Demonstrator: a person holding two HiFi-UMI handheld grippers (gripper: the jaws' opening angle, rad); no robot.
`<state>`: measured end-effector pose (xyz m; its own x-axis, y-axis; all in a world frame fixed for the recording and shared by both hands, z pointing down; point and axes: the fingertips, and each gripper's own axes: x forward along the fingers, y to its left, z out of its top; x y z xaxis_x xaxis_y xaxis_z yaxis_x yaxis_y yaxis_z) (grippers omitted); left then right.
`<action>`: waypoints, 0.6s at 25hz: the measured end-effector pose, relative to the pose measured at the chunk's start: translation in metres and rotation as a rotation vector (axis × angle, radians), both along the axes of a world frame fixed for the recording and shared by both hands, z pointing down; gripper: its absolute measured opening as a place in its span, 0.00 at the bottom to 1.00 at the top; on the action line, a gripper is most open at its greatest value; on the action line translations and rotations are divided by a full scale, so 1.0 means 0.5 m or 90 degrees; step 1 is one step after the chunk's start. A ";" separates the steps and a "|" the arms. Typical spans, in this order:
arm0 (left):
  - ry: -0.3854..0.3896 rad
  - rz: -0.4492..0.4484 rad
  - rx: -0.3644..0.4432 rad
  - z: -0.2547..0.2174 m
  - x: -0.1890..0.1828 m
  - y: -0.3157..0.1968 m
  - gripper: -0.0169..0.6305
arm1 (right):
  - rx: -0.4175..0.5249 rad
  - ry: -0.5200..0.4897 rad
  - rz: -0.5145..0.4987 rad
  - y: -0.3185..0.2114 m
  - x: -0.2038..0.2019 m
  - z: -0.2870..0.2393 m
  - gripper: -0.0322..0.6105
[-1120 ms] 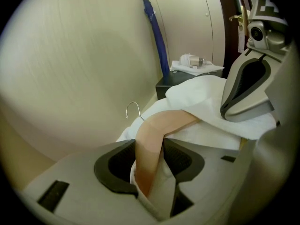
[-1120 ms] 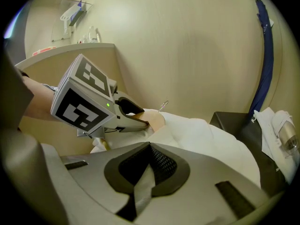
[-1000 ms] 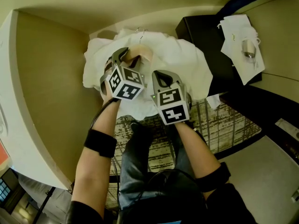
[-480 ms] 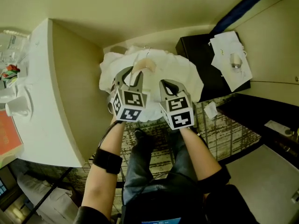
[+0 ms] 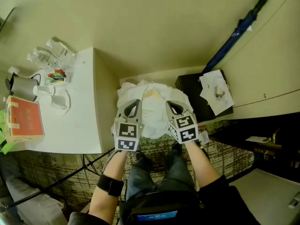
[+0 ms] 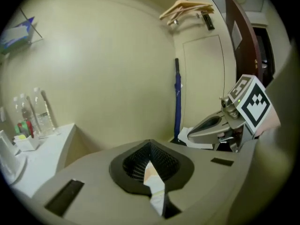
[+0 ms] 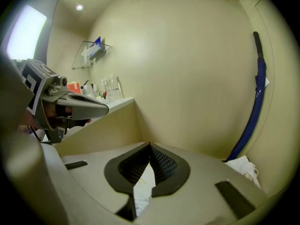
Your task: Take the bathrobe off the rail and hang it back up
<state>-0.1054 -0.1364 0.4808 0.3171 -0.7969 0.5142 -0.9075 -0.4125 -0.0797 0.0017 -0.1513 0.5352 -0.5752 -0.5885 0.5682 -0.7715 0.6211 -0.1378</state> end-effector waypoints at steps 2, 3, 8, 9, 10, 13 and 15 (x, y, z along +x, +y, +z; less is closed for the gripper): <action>0.019 -0.010 0.008 -0.056 -0.008 0.028 0.03 | 0.016 0.001 -0.011 0.017 0.008 -0.051 0.09; 0.025 -0.013 0.013 -0.080 -0.013 0.041 0.03 | 0.025 0.001 -0.015 0.025 0.014 -0.075 0.09; 0.047 -0.034 0.031 -0.171 -0.041 0.113 0.03 | 0.063 -0.002 -0.031 0.071 0.047 -0.173 0.09; 0.052 -0.042 0.035 -0.184 -0.050 0.126 0.03 | 0.069 -0.006 -0.031 0.077 0.054 -0.187 0.09; 0.057 -0.050 0.039 -0.195 -0.058 0.138 0.03 | 0.075 -0.010 -0.030 0.082 0.062 -0.199 0.09; 0.079 -0.072 0.046 -0.213 -0.074 0.172 0.03 | 0.096 -0.012 -0.030 0.101 0.083 -0.227 0.09; 0.095 -0.090 0.046 -0.215 -0.084 0.197 0.03 | 0.112 -0.015 -0.030 0.116 0.097 -0.242 0.09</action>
<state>-0.1476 -0.0379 0.3732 0.2673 -0.8721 0.4098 -0.9600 -0.2780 0.0344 0.0503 -0.0934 0.4145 -0.6163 -0.6498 0.4448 -0.7387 0.6728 -0.0408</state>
